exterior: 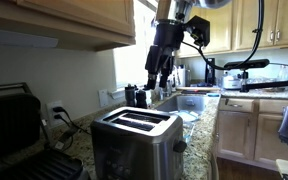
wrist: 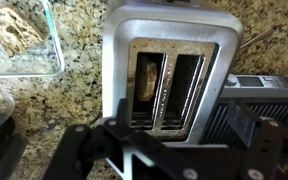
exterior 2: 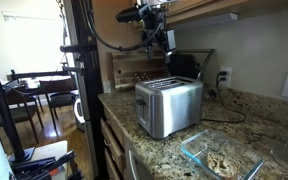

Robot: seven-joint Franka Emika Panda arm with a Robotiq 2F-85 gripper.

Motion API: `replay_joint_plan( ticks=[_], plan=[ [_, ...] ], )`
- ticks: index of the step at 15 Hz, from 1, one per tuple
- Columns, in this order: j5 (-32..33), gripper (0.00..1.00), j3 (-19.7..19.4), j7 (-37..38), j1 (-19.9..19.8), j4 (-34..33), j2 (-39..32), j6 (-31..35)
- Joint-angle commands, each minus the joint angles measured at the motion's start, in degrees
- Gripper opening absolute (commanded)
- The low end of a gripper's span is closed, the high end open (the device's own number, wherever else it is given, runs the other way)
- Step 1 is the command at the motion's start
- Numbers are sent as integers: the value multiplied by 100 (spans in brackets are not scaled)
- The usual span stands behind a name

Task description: Put a slice of bread in the right compartment of the toaster

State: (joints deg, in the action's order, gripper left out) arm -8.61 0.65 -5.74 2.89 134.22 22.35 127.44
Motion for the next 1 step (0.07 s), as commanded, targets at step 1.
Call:
replay_joint_plan(
  ticks=[1],
  plan=[
    [16, 100, -26, 14, 29, -7, -11, -8]
  ],
)
